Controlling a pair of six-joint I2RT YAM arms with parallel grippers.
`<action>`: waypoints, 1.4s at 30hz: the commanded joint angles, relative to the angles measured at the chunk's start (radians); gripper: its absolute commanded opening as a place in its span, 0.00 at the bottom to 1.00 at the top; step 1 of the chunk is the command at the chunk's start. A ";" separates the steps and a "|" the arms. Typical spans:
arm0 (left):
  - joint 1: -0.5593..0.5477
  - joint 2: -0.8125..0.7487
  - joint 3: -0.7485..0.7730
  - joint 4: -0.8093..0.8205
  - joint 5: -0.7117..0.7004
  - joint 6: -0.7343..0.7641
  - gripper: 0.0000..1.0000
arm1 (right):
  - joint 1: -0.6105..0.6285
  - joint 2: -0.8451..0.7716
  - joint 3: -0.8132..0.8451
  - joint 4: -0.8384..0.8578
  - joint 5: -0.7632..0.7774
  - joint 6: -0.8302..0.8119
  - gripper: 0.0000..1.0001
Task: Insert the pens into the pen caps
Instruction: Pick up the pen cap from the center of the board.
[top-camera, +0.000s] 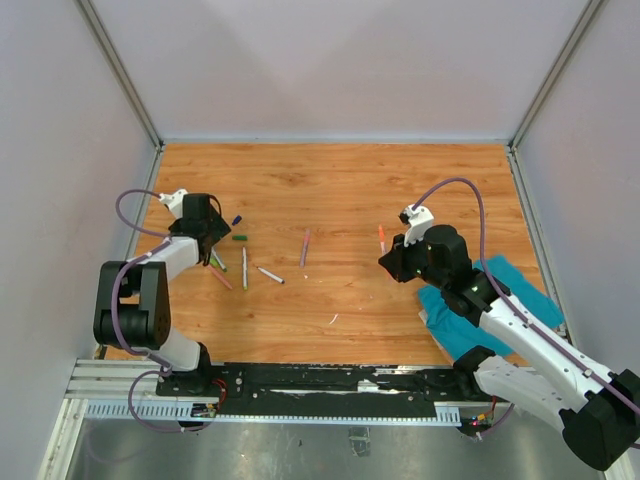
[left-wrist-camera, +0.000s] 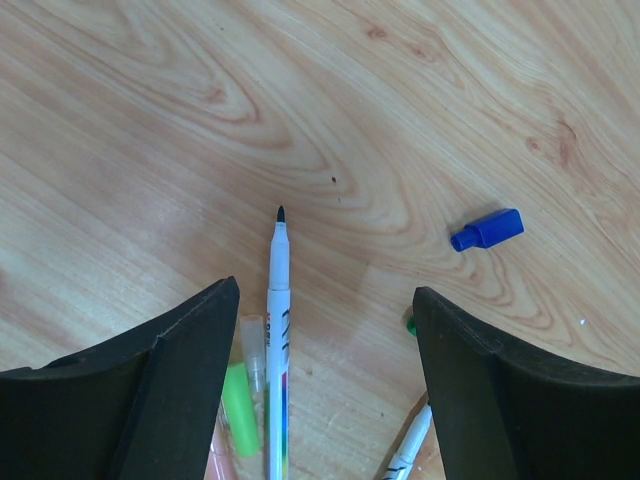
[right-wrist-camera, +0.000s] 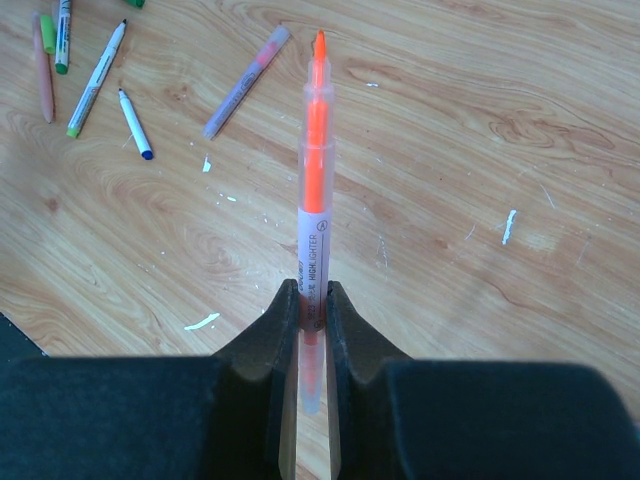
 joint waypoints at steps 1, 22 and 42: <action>0.012 0.034 0.034 0.017 0.004 0.022 0.76 | -0.011 -0.007 0.006 0.017 -0.021 0.002 0.01; 0.012 0.094 0.035 -0.001 0.067 -0.001 0.76 | -0.011 -0.010 0.013 0.002 -0.008 -0.007 0.01; 0.011 0.116 0.037 0.080 0.212 0.092 0.66 | -0.011 0.004 0.018 0.002 -0.014 -0.007 0.01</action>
